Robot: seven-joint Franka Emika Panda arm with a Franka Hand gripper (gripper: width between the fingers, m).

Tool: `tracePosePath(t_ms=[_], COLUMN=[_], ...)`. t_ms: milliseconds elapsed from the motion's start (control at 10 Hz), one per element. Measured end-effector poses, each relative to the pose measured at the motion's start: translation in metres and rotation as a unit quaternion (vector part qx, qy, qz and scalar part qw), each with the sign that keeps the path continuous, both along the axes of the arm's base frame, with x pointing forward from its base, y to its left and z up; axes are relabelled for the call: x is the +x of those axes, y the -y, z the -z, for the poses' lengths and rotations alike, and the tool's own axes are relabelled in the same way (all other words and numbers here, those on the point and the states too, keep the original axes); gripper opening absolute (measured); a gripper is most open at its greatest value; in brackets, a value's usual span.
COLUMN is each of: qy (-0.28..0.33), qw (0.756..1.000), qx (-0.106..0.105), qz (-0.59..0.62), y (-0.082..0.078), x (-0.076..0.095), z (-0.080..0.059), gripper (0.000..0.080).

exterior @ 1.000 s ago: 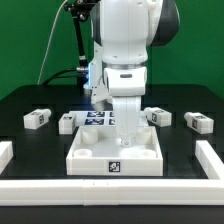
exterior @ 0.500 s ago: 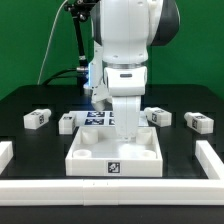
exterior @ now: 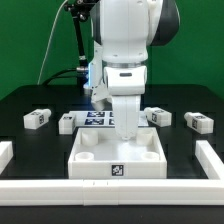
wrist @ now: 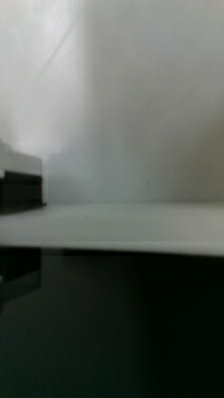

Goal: Assemble one leg

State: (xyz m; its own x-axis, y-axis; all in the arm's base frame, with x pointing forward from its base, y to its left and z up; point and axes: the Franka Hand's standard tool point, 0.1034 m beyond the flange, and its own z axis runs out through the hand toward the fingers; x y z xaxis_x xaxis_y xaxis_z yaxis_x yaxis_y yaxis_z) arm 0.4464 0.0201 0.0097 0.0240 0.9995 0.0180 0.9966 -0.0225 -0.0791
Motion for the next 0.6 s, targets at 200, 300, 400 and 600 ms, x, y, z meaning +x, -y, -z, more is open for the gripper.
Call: tracePosePath(t_ms=[200,300,400,600], qy=[0.000,0.000,0.000,0.005], qw=[1.000,1.000,1.000,1.000], qx=[0.000,0.000,0.001,0.007], qz=[0.000,0.000,0.001,-0.011], y=[0.000,0.000,-0.006,-0.024], x=[0.000,0.000,0.001,0.011], z=[0.000,0.000,0.000,0.001], gripper=[0.0067,0.0067,0.0067,0.0067])
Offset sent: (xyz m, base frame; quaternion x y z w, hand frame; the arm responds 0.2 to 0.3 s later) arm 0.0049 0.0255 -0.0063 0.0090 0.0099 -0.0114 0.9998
